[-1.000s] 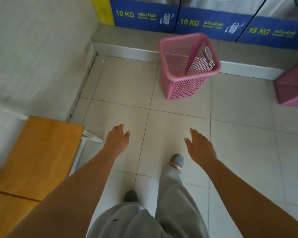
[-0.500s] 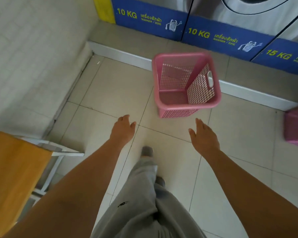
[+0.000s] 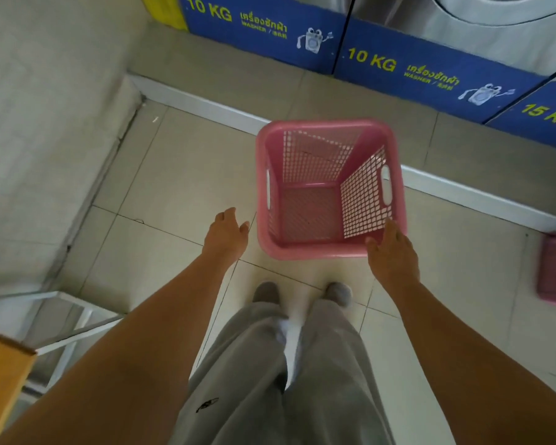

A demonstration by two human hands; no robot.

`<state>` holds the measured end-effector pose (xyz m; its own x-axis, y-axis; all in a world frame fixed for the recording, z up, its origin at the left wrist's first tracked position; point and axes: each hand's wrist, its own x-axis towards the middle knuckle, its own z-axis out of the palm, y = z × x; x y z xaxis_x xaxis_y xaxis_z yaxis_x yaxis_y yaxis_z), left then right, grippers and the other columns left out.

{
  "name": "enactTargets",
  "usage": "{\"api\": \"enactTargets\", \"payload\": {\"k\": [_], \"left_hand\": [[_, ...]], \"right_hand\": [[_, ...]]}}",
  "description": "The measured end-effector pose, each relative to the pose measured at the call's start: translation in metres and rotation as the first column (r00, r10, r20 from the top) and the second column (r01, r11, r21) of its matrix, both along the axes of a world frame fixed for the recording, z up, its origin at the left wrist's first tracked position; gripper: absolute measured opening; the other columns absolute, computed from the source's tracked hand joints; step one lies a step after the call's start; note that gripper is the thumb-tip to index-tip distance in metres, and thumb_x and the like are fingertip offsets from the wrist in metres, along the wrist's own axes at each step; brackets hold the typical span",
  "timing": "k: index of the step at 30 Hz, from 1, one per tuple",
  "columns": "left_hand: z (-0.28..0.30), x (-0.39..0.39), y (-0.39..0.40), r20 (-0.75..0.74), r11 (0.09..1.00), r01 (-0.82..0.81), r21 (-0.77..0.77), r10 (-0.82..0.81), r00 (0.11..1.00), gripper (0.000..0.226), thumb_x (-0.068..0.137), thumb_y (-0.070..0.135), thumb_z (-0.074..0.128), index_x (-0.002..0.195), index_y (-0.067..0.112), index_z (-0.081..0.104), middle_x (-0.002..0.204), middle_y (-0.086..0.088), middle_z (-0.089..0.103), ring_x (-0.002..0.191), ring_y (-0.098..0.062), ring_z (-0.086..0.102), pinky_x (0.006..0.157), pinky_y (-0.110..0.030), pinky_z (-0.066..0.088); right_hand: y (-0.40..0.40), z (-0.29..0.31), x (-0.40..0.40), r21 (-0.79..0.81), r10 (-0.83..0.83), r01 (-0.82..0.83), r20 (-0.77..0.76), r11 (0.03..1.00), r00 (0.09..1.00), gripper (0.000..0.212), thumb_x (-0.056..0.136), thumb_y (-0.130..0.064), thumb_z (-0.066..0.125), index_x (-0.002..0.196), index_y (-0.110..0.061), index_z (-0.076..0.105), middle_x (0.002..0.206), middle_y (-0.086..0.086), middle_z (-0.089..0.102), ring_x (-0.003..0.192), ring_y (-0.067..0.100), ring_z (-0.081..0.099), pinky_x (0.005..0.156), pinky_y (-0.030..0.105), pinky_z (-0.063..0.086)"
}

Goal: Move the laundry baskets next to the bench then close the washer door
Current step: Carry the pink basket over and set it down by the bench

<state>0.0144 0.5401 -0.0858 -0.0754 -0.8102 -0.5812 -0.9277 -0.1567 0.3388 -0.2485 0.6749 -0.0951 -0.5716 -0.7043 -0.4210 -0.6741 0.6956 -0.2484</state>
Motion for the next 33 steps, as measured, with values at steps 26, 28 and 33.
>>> {"api": "enactTargets", "payload": {"k": [26,28,33], "left_hand": [[-0.170,-0.125,-0.079,0.224,0.884,-0.468,-0.018,0.459,0.860,0.051,0.088,0.024,0.061,0.132,0.006,0.042,0.123,-0.024,0.053,0.114,-0.042,0.052,0.093,-0.052,0.045],[-0.166,-0.120,-0.071,0.177,0.884,-0.459,-0.091,0.468,0.866,0.044,0.088,0.026,0.059,0.125,0.005,0.047,0.116,-0.024,0.055,0.108,-0.042,0.054,0.087,-0.049,0.046],[-0.129,-0.091,-0.035,0.111,0.797,-0.566,-0.212,0.595,0.796,0.039,0.088,0.035,0.058,0.114,0.007,0.050,0.109,-0.021,0.055,0.101,-0.039,0.054,0.080,-0.046,0.046]], "right_hand": [[-0.119,-0.146,-0.181,0.092,0.004,-0.014,0.110,0.996,0.994,0.069,0.099,-0.020,0.041,0.152,-0.025,-0.002,0.143,0.017,0.042,0.113,0.040,0.058,0.086,0.049,0.051],[-0.122,-0.141,-0.179,0.071,0.021,-0.026,0.080,0.997,0.997,0.069,0.098,-0.016,0.043,0.153,-0.023,0.002,0.142,0.018,0.044,0.112,0.041,0.059,0.086,0.049,0.051],[-0.121,-0.109,-0.157,0.007,0.075,-0.076,0.065,0.997,0.995,0.070,0.089,-0.011,0.048,0.150,-0.022,0.015,0.134,0.018,0.052,0.109,0.038,0.060,0.086,0.048,0.050]]}}
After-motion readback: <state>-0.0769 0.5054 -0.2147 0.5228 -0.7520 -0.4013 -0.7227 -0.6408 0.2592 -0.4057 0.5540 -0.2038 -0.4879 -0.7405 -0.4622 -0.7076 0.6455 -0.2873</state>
